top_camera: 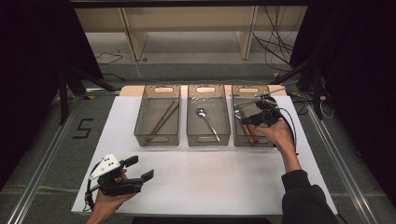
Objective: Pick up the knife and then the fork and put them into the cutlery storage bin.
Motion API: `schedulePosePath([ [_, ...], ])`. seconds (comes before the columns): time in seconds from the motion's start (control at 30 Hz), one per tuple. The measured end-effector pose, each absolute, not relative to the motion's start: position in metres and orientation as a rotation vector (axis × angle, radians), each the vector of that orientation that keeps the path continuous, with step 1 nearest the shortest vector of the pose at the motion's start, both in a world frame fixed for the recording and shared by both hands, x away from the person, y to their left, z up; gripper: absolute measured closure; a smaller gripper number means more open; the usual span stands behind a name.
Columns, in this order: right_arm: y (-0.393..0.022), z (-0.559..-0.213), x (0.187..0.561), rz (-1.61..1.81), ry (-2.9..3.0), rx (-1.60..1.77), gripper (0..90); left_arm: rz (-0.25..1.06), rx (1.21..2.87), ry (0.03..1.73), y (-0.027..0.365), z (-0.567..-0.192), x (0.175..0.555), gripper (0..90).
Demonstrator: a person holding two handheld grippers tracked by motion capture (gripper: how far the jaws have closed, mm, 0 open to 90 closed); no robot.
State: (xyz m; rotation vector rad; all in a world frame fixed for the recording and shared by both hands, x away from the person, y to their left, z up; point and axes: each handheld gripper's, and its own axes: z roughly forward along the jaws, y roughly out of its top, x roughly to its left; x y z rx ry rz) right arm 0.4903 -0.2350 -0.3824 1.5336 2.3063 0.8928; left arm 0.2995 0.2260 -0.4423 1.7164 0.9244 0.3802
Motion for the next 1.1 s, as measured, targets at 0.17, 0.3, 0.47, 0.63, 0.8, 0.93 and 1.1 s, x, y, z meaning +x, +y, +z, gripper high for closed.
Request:
schedulePosePath([
  [0.17,-0.229,-0.376,0.474,0.976,2.3,1.474,32.4,0.377,1.716,0.928,0.226,-0.443,0.3,15.8],
  [0.3,-0.224,-0.372,0.46,1.035,2.295,1.428,30.5,0.377,1.717,0.927,0.226,-0.443,0.3,15.8],
  [0.47,-0.218,-0.372,0.44,1.101,2.293,1.366,29.2,0.375,1.715,0.928,0.226,-0.443,0.3,15.8],
  [0.63,-0.216,-0.374,0.421,1.134,2.285,1.31,28.8,0.373,1.712,0.929,0.226,-0.443,0.3,15.8],
  [0.8,-0.217,-0.378,0.406,1.175,2.28,1.269,28.4,0.369,1.711,0.932,0.226,-0.443,0.3,15.8],
  [0.93,-0.218,-0.381,0.396,1.2,2.273,1.241,27.3,0.362,1.708,0.932,0.226,-0.443,0.3,15.8],
  [1.1,-0.22,-0.383,0.386,1.246,2.252,1.237,26.5,0.36,1.71,0.931,0.226,-0.443,0.301,15.8],
])
